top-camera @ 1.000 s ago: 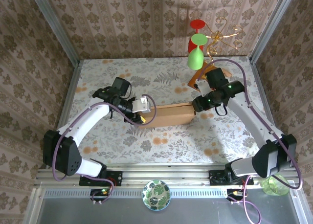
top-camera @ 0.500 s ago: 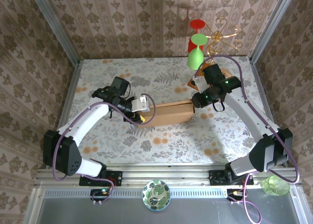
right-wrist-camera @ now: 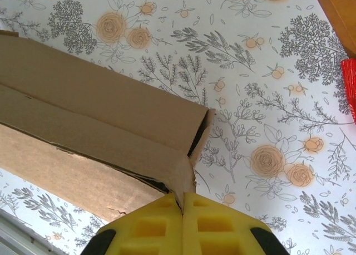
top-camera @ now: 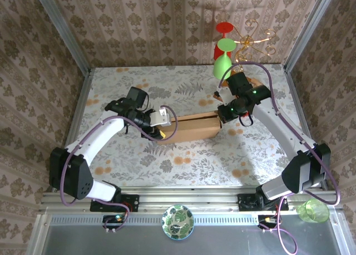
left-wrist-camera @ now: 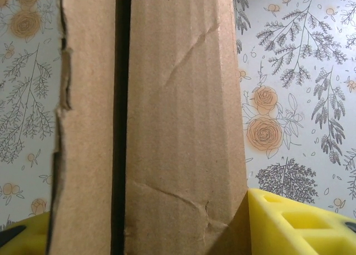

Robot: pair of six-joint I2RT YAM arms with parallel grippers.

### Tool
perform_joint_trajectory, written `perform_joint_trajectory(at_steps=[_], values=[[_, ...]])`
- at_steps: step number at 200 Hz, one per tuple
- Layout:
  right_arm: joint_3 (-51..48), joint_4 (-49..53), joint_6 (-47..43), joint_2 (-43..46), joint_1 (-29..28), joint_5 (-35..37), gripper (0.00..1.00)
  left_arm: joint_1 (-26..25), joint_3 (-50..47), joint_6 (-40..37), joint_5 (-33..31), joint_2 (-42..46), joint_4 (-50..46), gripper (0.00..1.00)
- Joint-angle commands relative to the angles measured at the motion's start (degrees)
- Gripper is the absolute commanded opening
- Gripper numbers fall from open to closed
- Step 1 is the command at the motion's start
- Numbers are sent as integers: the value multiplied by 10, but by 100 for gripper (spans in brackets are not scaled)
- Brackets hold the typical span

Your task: Fold the paper box

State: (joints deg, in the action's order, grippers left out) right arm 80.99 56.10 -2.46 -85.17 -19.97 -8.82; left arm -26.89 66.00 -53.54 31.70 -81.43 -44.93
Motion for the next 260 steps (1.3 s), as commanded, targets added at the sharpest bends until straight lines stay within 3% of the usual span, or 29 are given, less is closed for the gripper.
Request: perform_joint_trajectory(at_steps=[1, 110, 151, 181, 222, 260], values=[[25, 33, 29, -10, -7, 0, 0, 4, 1, 17, 3, -7, 10, 59], [96, 110, 111, -51, -12, -14, 0, 4, -8, 48, -19, 3, 35, 65], [80, 97, 112, -44, -14, -6, 0, -2, -33, 119, -54, 54, 110, 70], [65, 85, 109, -37, -15, -2, 0, -2, -61, 183, -38, 106, 158, 74], [47, 66, 114, -30, -21, -3, 0, -32, -78, 225, -44, 125, 172, 74], [46, 61, 124, -27, -25, 3, 0, -57, -87, 225, -62, 88, 165, 65]])
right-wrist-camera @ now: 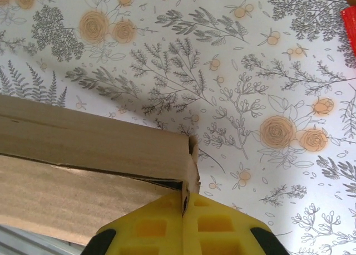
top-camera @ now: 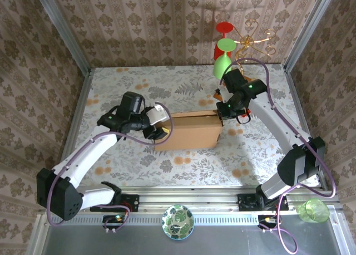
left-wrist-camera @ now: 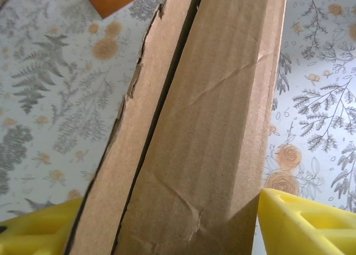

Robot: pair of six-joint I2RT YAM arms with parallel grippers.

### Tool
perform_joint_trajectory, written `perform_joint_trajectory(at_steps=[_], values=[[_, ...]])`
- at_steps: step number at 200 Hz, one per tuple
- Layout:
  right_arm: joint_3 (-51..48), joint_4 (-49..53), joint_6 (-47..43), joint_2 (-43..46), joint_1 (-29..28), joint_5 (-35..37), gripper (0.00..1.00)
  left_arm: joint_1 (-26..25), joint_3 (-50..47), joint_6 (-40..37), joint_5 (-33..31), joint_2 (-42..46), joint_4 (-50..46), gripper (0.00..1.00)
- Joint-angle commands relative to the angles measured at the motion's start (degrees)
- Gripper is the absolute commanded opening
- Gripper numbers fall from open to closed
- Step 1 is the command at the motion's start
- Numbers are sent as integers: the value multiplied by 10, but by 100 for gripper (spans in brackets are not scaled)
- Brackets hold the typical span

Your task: Fold the paper box

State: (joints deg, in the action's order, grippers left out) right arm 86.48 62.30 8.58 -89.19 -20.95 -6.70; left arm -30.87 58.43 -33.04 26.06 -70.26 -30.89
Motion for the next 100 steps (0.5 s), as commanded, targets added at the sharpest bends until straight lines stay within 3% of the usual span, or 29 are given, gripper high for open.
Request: perform_joint_trajectory(at_steps=[1, 100], values=[[-9, -1, 14, 14, -15, -18, 0, -18, -12, 20, -7, -24, 25, 65], [-12, 9, 37, 24, -16, -15, 0, -42, -29, 8, -63, -35, 28, 63]])
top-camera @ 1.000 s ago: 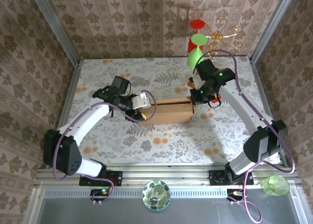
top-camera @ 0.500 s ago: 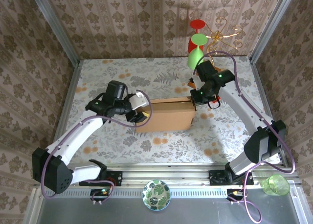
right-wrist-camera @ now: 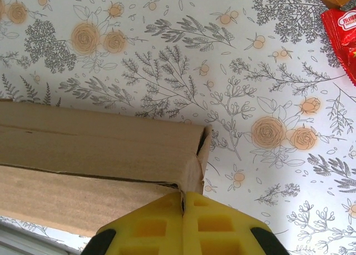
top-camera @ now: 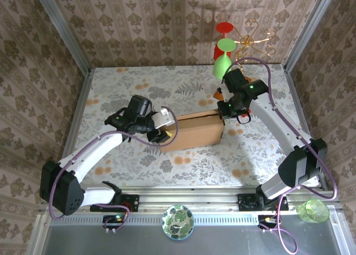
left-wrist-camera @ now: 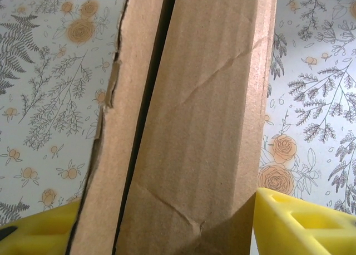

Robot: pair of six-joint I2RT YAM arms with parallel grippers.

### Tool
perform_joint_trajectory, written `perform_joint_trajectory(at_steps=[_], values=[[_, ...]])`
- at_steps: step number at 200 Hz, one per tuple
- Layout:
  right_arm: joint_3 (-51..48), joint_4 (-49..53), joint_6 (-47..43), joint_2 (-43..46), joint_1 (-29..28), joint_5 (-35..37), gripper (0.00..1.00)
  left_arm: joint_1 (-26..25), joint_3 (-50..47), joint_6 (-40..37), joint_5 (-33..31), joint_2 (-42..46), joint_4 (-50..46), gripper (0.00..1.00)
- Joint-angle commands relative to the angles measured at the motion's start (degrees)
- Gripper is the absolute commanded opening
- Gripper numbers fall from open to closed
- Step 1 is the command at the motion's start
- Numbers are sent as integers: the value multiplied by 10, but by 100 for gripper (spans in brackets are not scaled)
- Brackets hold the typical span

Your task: Fold the paper box

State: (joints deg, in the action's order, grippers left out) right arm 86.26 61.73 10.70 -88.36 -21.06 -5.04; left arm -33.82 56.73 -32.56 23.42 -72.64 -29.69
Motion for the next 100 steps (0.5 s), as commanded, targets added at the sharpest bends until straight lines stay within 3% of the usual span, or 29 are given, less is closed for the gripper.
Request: perform_joint_trajectory(at_steps=[1, 55, 100], values=[[-9, 15, 16, 15, -14, -32, 0, -13, -12, 3, -38, -11, 16, 63], [45, 57, 41, -14, -15, -38, 0, -21, -15, -2, -96, -7, 15, 66], [61, 77, 58, -23, -15, -45, 0, -23, -16, 2, -97, -10, 16, 66]])
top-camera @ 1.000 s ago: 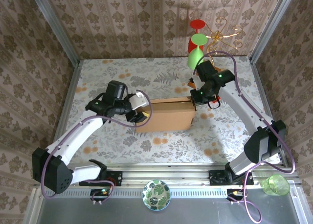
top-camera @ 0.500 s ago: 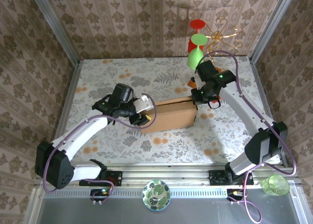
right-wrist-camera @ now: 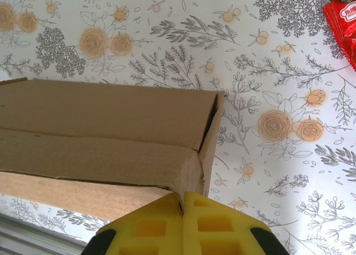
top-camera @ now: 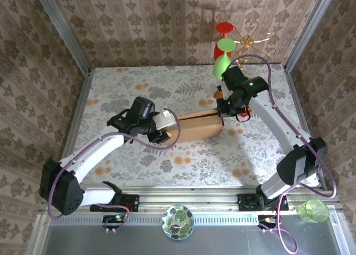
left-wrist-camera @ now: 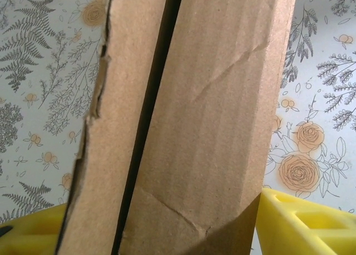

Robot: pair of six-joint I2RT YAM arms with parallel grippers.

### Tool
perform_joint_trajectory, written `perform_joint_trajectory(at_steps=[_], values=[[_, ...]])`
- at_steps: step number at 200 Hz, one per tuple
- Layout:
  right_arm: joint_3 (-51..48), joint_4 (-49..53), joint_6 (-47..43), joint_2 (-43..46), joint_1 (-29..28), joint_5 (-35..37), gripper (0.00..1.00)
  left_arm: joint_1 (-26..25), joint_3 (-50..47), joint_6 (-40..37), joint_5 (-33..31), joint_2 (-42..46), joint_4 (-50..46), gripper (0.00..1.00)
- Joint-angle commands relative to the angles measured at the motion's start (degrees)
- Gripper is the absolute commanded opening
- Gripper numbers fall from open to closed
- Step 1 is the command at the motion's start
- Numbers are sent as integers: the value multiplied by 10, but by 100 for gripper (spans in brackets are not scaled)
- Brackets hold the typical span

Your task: Fold the paper box

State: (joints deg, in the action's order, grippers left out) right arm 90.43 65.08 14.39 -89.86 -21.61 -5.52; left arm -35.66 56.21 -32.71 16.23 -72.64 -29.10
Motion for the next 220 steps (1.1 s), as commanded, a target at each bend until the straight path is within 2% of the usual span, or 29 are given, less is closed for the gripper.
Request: perform_joint_trajectory(at_steps=[1, 67, 137, 220], values=[[19, 44, 22, -9, -9, -41, 0, -5, -11, 3, -25, -10, 10, 66], [14, 37, 45, -21, -9, -49, 0, -5, -1, 15, -28, -22, 7, 66], [-29, -12, 45, -22, 0, -50, 0, 28, 53, 39, 13, -73, -42, 61], [-122, -100, 10, 26, 11, -62, 0, 51, 75, 43, 16, -103, -72, 62]])
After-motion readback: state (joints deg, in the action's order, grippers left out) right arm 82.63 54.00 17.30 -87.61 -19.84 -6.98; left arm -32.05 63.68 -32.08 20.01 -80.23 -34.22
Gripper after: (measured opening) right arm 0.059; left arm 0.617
